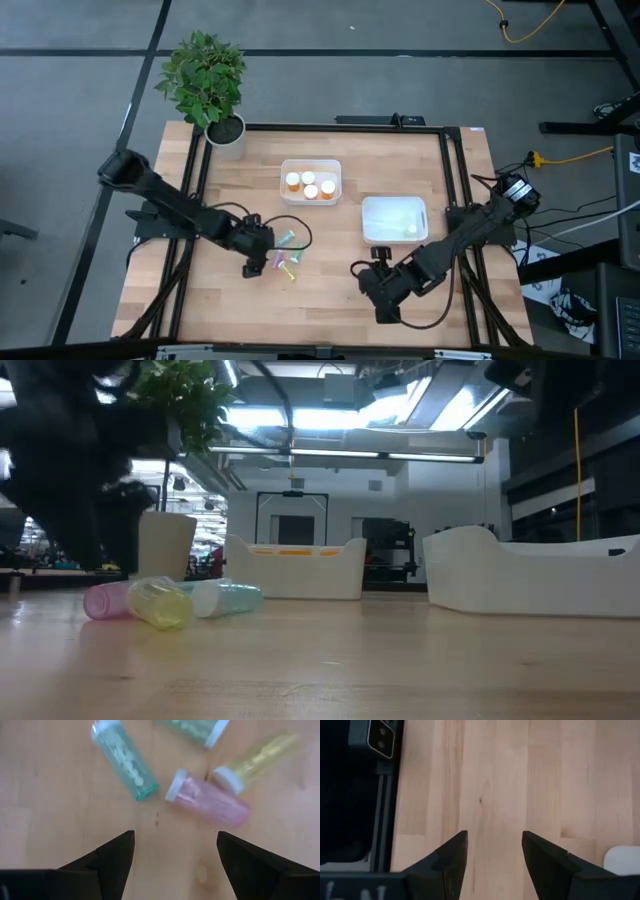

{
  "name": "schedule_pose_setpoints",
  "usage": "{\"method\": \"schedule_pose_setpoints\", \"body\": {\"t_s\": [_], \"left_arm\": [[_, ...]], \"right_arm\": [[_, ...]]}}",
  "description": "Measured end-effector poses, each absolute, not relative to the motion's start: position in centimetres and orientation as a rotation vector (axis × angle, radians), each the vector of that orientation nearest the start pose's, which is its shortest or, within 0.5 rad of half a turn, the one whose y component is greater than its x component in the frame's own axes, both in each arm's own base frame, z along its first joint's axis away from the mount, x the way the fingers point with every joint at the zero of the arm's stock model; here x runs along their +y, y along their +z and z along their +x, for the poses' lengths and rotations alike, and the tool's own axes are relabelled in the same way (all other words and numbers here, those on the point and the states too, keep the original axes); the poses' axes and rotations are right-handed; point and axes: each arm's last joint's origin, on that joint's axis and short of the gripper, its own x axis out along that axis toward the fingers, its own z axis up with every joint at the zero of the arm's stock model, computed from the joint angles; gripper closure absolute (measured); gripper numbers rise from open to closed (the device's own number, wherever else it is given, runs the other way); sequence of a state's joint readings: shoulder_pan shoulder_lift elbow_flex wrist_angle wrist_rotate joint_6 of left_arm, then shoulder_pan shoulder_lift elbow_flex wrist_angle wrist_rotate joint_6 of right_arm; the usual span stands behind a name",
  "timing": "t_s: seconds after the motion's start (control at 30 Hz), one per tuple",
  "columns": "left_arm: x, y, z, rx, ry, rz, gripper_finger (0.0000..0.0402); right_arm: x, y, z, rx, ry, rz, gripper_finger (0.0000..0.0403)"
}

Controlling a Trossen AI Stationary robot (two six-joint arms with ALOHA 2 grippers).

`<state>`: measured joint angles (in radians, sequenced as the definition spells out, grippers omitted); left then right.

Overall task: Pick and place medicine bottles into bin by pill shape (circle, oval)
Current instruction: Adjust the small pill bottles

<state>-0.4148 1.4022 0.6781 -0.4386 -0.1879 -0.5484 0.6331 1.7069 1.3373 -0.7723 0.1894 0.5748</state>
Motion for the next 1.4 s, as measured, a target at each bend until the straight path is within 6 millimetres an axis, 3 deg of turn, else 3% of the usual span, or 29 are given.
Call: {"method": "schedule_pose_setpoints", "body": {"t_s": [0.4, 0.67, 0.77, 0.9, 1.13, 1.27, 1.4], "left_arm": [[-8.8, 13.2, 26.1, 0.974, 0.067, -0.164, 0.0126], [-8.8, 12.9, 31.2, 0.958, 0.053, -0.075, 0.0126], [-8.9, 13.3, 33.7, 0.933, 0.044, -0.042, 0.0126], [-9.0, 15.6, 35.7, 0.957, 0.060, -0.039, 0.0126], [-9.5, 19.5, 33.8, 1.245, 0.154, -0.052, 0.0126], [-10.8, 18.8, 32.0, 1.400, 0.141, -0.139, 0.0126], [-12.9, 16.9, 30.5, 1.419, 0.129, -0.187, 0.0126]], "right_arm": [[20.0, 24.5, 28.3, 1.107, 0.077, 0.052, 0.0213], [20.0, 24.5, 28.3, 1.107, 0.078, 0.052, 0.0213], [20.0, 24.5, 28.3, 1.108, 0.079, 0.053, 0.0213], [20.0, 24.5, 28.3, 1.108, 0.079, 0.053, 0.0213], [20.0, 24.5, 28.2, 1.110, 0.079, 0.051, 0.0213], [20.0, 24.5, 28.2, 1.110, 0.078, 0.051, 0.0213], [20.0, 24.5, 28.2, 1.110, 0.078, 0.052, 0.0213]]}}
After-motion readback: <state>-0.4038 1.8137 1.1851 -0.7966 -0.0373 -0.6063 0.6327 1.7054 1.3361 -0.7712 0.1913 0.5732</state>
